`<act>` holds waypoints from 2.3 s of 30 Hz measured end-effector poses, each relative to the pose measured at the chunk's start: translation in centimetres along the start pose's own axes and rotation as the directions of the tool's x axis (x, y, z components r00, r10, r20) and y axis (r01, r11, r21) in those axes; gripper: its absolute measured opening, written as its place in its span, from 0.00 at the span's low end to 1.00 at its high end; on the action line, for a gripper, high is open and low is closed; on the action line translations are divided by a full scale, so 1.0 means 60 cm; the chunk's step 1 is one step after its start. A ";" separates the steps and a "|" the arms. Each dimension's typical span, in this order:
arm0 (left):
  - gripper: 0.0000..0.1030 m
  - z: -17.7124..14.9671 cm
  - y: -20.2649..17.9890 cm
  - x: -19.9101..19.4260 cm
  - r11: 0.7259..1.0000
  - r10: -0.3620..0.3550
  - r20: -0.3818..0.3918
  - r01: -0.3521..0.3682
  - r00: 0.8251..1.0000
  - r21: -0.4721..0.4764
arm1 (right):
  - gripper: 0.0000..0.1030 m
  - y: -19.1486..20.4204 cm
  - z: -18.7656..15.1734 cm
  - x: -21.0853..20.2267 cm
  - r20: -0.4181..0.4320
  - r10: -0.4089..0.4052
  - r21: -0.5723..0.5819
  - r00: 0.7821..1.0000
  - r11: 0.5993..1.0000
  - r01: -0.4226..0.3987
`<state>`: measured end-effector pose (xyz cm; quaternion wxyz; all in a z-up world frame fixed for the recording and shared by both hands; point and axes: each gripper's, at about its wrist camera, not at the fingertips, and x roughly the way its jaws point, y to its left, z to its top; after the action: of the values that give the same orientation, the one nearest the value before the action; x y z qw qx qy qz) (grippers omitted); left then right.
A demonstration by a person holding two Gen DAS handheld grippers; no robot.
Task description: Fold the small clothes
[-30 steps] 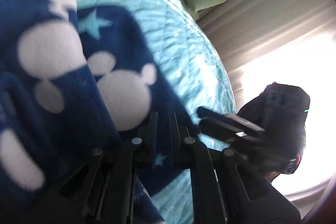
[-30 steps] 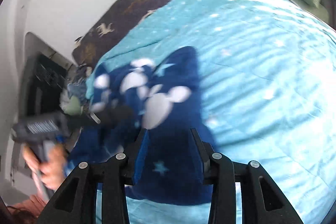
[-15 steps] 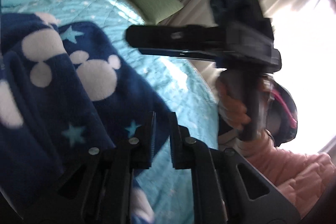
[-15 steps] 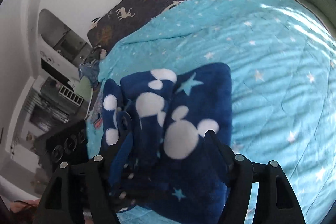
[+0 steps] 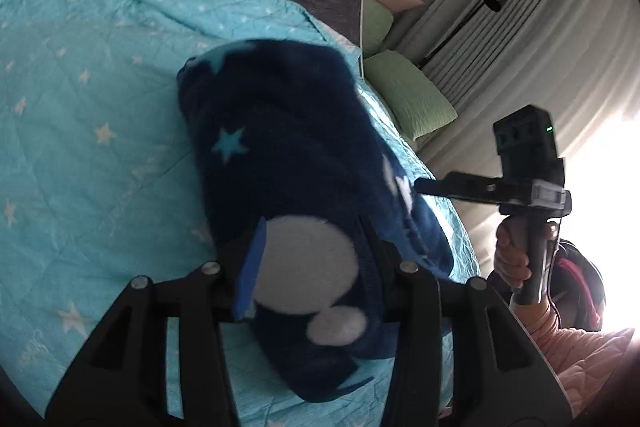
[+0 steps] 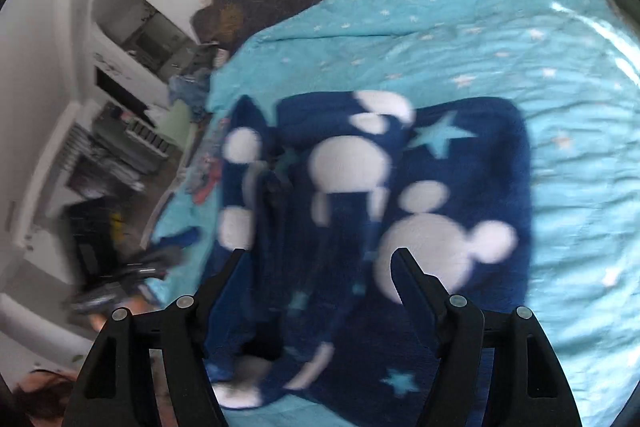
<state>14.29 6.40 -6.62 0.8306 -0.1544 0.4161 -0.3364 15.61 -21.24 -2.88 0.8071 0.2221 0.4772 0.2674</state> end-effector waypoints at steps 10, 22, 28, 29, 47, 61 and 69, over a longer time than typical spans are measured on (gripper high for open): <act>0.47 -0.025 -0.004 0.010 0.999 -0.001 -0.005 0.001 1.000 0.041 | 0.80 0.077 0.040 0.108 -0.102 -0.095 -0.143 0.990 0.987 0.080; 0.48 -0.034 -0.009 0.000 0.999 -0.031 -0.010 0.031 0.999 0.024 | 0.21 0.044 0.030 0.144 -0.153 0.033 0.045 0.988 0.999 -0.027; 0.59 -0.018 -0.041 -0.037 0.992 -0.114 0.054 0.111 0.992 0.054 | 0.21 0.095 0.021 0.013 0.060 -0.063 -0.111 0.996 0.991 0.069; 0.59 -0.014 -0.045 -0.035 0.992 -0.117 0.056 0.113 0.992 0.063 | 0.21 0.084 0.016 -0.005 0.084 -0.084 -0.099 0.993 0.991 0.092; 0.61 -0.032 -0.073 0.084 0.995 -0.009 -0.086 0.018 0.996 0.102 | 0.90 -0.137 -0.063 -0.005 0.046 0.074 0.196 0.996 0.977 -0.082; 0.61 -0.034 -0.059 0.076 0.996 -0.032 -0.092 0.039 0.995 0.080 | 0.91 -0.067 -0.033 0.008 -0.036 0.019 0.031 0.999 0.999 -0.018; 0.62 -0.036 -0.052 0.074 0.997 -0.044 -0.089 0.050 0.995 0.063 | 0.91 -0.129 -0.025 0.017 -0.024 0.124 0.143 0.992 0.982 -0.120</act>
<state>13.16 1.11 -8.86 0.8080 -0.1221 0.4372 -0.3757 16.35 -26.30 -8.96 0.7636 0.3032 0.4935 0.2854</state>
